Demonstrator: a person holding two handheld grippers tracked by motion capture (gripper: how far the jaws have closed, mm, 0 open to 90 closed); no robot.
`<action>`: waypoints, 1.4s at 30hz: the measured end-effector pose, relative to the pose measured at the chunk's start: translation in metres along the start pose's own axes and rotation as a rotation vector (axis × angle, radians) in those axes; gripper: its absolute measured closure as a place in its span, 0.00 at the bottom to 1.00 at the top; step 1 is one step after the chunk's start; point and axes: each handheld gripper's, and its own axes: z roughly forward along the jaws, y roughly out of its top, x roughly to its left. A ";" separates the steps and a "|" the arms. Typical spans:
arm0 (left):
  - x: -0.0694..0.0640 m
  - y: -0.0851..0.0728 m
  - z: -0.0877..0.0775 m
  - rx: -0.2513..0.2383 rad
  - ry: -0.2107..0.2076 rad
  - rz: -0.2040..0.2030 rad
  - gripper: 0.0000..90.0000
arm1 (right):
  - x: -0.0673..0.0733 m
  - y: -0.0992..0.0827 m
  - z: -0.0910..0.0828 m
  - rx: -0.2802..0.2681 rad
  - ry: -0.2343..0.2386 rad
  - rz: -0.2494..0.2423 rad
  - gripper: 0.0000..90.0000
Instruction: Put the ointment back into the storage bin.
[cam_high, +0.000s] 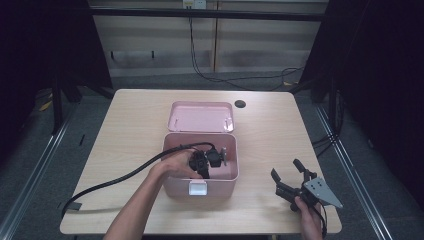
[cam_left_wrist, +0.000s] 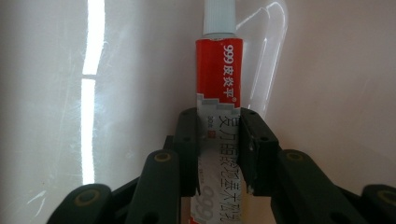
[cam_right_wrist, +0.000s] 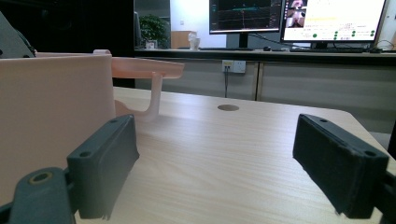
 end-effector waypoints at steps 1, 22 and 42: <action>0.000 0.000 0.000 0.000 0.000 0.000 0.79 | 0.000 0.000 0.000 0.001 0.000 0.000 0.15; 0.003 0.001 -0.004 0.013 -0.016 -0.080 0.61 | 0.000 0.000 0.000 0.001 0.000 0.001 0.15; -0.001 -0.006 -0.042 -0.107 0.056 -0.134 0.42 | 0.000 0.000 0.000 0.000 0.000 -0.001 0.14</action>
